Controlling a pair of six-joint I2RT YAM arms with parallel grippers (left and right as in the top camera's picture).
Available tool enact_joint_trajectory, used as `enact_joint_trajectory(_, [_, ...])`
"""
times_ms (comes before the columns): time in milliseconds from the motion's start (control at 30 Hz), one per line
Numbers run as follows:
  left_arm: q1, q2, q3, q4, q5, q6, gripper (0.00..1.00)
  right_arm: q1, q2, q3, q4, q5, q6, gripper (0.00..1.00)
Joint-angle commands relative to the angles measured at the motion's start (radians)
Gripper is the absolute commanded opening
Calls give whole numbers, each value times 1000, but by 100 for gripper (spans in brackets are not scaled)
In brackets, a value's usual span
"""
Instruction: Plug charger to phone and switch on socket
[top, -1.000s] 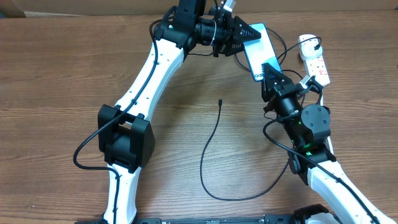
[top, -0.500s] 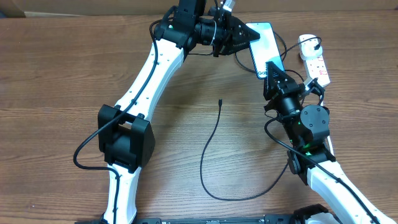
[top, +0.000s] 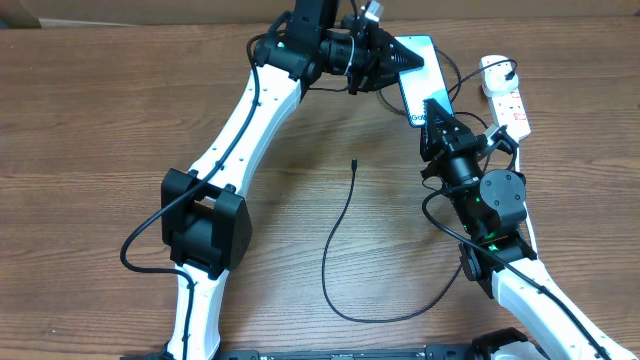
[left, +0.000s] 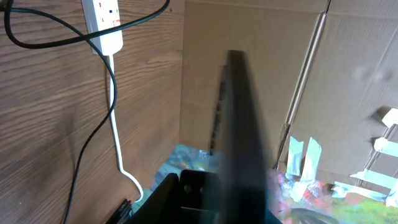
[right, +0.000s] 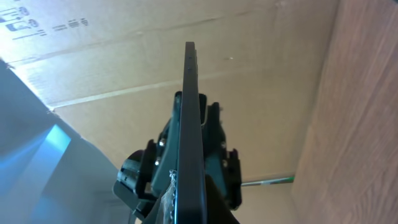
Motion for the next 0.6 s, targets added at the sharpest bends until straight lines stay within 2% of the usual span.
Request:
enact_joint_trajectory(0, [-7, -26, 18, 5, -16, -6, 21, 6, -5, 11, 40, 7, 3, 4])
enact_joint_trajectory(567, [-8, -26, 18, 4, -15, -6, 9, 32, -4, 11, 1, 6, 3, 4])
